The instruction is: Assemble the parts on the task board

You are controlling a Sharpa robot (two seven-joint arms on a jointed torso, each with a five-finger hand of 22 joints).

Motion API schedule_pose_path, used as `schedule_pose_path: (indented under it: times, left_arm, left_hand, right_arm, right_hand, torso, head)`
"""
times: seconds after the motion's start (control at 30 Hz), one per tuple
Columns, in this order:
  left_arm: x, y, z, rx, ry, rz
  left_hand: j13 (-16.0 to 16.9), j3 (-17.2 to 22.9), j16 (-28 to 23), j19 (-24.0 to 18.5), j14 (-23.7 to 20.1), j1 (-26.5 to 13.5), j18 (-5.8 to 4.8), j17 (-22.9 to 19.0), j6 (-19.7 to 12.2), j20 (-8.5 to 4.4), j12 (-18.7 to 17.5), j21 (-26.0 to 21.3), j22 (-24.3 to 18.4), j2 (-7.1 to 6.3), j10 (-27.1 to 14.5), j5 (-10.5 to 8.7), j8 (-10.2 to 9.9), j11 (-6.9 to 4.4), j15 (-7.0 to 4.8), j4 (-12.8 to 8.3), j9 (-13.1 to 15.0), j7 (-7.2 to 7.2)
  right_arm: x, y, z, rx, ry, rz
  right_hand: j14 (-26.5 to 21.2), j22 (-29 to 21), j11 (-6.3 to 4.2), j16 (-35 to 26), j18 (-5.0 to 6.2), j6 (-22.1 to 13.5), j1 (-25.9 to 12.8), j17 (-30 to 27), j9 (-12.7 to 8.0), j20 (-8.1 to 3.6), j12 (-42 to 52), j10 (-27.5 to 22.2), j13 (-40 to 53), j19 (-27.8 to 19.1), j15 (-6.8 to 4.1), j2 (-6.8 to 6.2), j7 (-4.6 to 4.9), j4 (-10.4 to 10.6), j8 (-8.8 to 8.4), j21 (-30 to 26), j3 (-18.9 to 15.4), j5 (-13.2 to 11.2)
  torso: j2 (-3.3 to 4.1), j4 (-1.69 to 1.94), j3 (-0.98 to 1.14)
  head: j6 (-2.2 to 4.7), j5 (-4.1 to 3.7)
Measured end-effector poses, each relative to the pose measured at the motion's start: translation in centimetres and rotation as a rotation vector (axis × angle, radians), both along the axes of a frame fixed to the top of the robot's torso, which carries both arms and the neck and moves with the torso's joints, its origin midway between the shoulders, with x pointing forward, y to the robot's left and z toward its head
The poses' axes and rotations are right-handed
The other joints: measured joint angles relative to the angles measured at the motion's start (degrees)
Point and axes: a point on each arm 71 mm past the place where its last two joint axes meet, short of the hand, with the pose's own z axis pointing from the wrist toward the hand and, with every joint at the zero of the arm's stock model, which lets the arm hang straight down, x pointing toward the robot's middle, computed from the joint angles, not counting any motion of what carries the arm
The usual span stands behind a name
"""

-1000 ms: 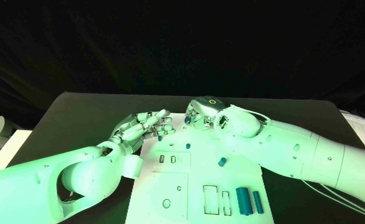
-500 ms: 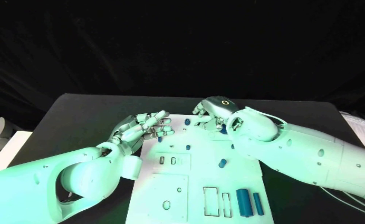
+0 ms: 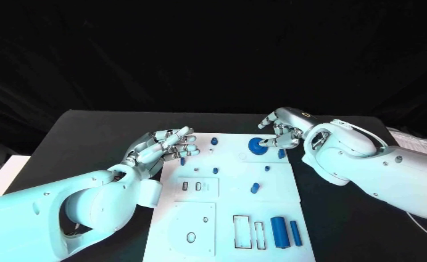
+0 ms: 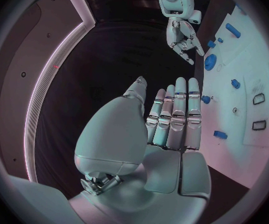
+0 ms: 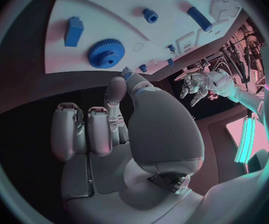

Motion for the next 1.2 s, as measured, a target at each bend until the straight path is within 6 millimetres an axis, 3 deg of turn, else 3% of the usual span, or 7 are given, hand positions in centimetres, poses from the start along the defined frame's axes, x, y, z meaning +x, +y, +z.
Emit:
schedule_pose_path:
  times: [0.1,0.3,0.57,0.67,0.77,1.0,1.2]
  left_arm:
    - [0.0,0.0,0.0,-0.001,0.000,-0.001]
    - [0.0,0.0,0.0,-0.001,-0.001,-0.002]
    - [0.0,0.0,0.0,-0.002,-0.001,-0.003]
    - [0.0,0.0,0.0,-0.002,-0.001,-0.003]
    - [0.0,0.0,0.0,-0.002,-0.001,-0.003]
    - [0.0,-0.1,0.0,-0.003,-0.001,-0.005]
    - [0.0,-0.1,0.0,-0.003,-0.001,-0.005]
  left_hand:
    - [0.0,0.0,0.0,0.0,0.0,0.0,0.00,0.0,0.0,0.00,0.0,0.0,0.0,0.00,0.0,0.00,0.0,0.00,0.00,0.0,0.0,0.00]
    - [0.0,0.0,0.0,0.0,0.0,0.0,0.00,0.0,0.0,0.00,0.0,0.0,0.0,0.00,0.0,0.00,0.0,0.00,0.00,0.0,0.0,0.00]
    - [0.0,0.0,0.0,0.0,0.0,0.0,0.00,0.0,0.0,0.00,0.0,0.0,0.0,0.00,0.0,0.00,0.0,0.00,0.00,0.0,0.0,0.00]
    - [0.0,0.0,0.0,0.0,0.0,0.0,0.01,0.0,0.0,0.00,0.0,0.0,0.0,0.00,0.0,0.00,0.0,0.00,0.00,0.0,0.0,0.00]
    - [0.0,0.0,0.0,0.0,0.0,0.0,0.00,0.0,0.0,0.00,0.0,0.0,0.0,0.00,0.0,0.00,0.0,0.00,0.00,0.0,0.0,0.00]
    - [0.0,0.0,0.0,0.0,0.0,0.0,0.00,0.0,0.0,0.00,0.0,0.0,0.0,0.00,0.0,0.00,0.0,0.00,0.00,0.0,0.0,0.00]
    - [0.0,0.0,0.0,0.0,0.0,0.0,0.00,0.0,0.0,0.00,0.0,0.0,0.0,0.00,0.0,0.00,0.0,0.00,0.00,0.0,0.0,0.00]
  right_arm:
    - [0.1,-0.4,-0.2,-0.003,0.026,-0.015]
    - [0.5,-0.7,-0.6,-0.023,0.068,-0.035]
    - [0.8,0.3,-1.2,-0.041,0.100,-0.024]
    - [0.9,0.7,-1.4,-0.048,0.105,-0.016]
    - [0.9,1.0,-1.5,-0.056,0.106,-0.011]
    - [1.1,1.2,-1.6,-0.080,0.101,-0.006]
    - [1.0,1.4,-1.8,-0.100,0.096,0.001]
  right_hand:
    - [0.0,1.1,0.59,1.0,0.00,-0.3,0.7,0.3,0.0,0.40,6.0,-1.2,4.5,0.4,0.99,0.67,0.28,3.1,0.42,0.6,-3.3,0.0]
    - [0.0,1.1,1.44,1.9,0.00,-0.6,1.6,0.3,0.0,0.91,6.2,-0.3,5.3,1.5,1.02,0.69,0.56,5.8,1.05,1.7,-4.8,0.0]
    - [0.0,1.1,1.49,2.6,0.00,-0.2,2.0,0.3,0.2,0.83,6.2,-0.2,8.6,2.3,1.02,1.13,0.88,6.0,1.77,2.4,-5.0,0.6]
    - [0.0,1.1,1.49,2.6,-0.62,0.1,2.3,0.3,0.2,0.89,6.2,-0.2,11.5,2.3,1.02,1.36,0.59,6.0,1.97,2.5,-5.0,0.7]
    - [0.0,1.1,1.06,2.9,-0.63,0.4,3.1,0.3,0.2,0.90,23.2,0.9,15.9,2.3,1.01,2.19,0.68,6.0,2.32,2.7,-5.0,1.0]
    - [0.0,1.1,1.08,4.1,-0.63,1.6,3.6,0.3,0.3,0.90,27.3,0.6,15.9,2.3,1.00,2.71,0.47,5.4,2.86,3.6,-4.4,2.1]
    - [0.0,1.1,1.08,4.4,-1.38,2.2,3.9,0.3,0.4,0.90,27.9,0.6,15.9,2.3,1.00,3.00,0.49,4.7,3.30,4.0,-4.2,2.1]
  torso:
    - [-0.04,-0.03,0.00]
    - [-0.02,0.05,0.01]
    - [0.03,0.06,0.00]
    - [0.02,0.08,-0.03]
    - [0.02,0.09,-0.03]
    - [0.02,0.09,-0.07]
    - [0.02,0.09,-0.07]
  head:
    - [-0.15,-0.25]
    - [-0.32,-0.27]
    - [-0.58,-0.18]
    - [-0.62,-0.18]
    - [-0.64,-0.19]
    - [-0.71,-0.13]
    - [-0.82,0.10]
